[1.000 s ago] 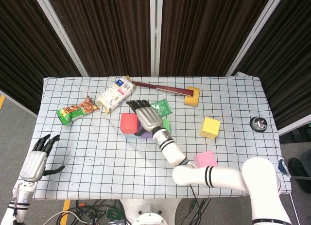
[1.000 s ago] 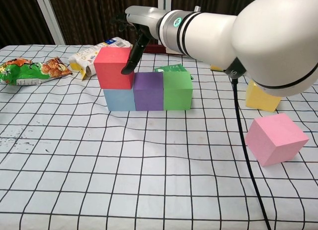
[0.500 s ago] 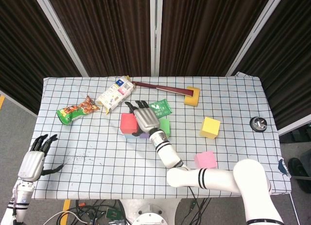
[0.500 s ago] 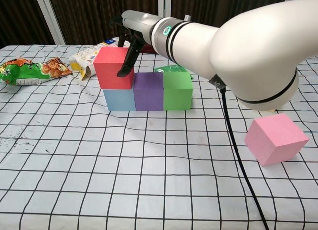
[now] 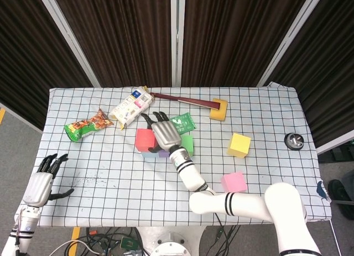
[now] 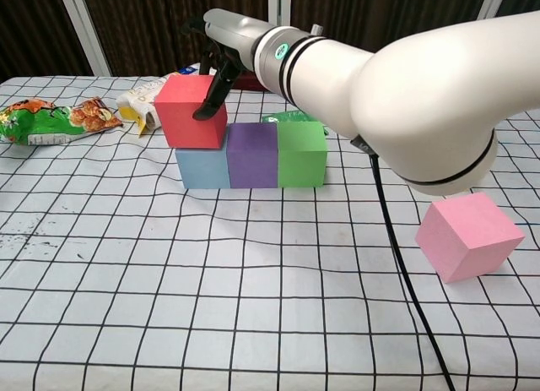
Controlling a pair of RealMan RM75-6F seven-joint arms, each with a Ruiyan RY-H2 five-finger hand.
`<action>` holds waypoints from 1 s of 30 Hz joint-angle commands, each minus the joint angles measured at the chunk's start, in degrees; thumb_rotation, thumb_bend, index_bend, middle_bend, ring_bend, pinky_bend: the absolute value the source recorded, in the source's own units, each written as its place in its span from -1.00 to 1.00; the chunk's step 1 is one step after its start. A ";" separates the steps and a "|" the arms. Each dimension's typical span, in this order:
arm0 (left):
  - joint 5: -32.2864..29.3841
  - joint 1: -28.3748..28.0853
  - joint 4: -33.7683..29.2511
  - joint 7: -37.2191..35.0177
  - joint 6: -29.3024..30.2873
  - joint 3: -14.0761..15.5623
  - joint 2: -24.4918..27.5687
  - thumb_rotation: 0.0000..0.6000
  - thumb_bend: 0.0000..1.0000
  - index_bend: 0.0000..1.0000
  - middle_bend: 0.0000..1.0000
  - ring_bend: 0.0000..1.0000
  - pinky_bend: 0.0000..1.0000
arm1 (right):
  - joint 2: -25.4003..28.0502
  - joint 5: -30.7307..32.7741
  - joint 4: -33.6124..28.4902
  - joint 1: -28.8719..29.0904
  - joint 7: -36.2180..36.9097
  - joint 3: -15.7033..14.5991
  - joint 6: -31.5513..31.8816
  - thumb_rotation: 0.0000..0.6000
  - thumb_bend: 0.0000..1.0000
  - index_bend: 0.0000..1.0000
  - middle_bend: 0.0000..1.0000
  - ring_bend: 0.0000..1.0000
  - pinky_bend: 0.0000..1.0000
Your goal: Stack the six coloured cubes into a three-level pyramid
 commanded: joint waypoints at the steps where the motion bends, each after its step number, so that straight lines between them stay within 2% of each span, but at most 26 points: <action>1: 0.09 -0.01 -0.12 -0.07 -0.07 -0.02 0.04 1.00 -1.00 -0.85 -0.67 -0.92 -0.87 | 0.70 -1.24 -0.76 -0.61 0.71 0.19 0.02 1.00 -0.76 -1.00 -0.15 -1.00 -1.00; 8: 0.24 -0.15 -0.28 -0.49 -0.50 -0.13 0.13 1.00 -1.00 -0.85 -0.67 -0.92 -0.87 | 3.49 -3.83 -1.30 -2.68 4.05 -0.31 -3.15 1.00 -0.76 -1.00 -0.15 -1.00 -1.00; 15: 0.71 -0.39 -0.31 -0.59 -0.74 -0.11 0.12 1.00 -1.00 -0.85 -0.67 -0.92 -0.87 | 5.68 -8.16 -0.11 -4.20 10.46 -0.68 -8.69 1.00 -0.76 -1.00 -0.14 -1.00 -1.00; 23: 0.98 -0.61 -0.29 -0.70 -1.26 0.02 0.13 1.00 -1.00 -0.85 -0.67 -0.92 -0.87 | 7.01 -13.72 1.01 -4.89 13.30 -1.64 -9.42 1.00 -0.76 -1.00 -0.12 -1.00 -1.00; 30: 1.10 -0.68 -0.42 -0.74 -1.31 -0.03 0.05 1.00 -1.00 -0.85 -0.67 -0.92 -0.87 | 7.15 -14.22 1.09 -5.21 13.69 -2.34 -9.82 1.00 -0.76 -1.00 -0.12 -1.00 -1.00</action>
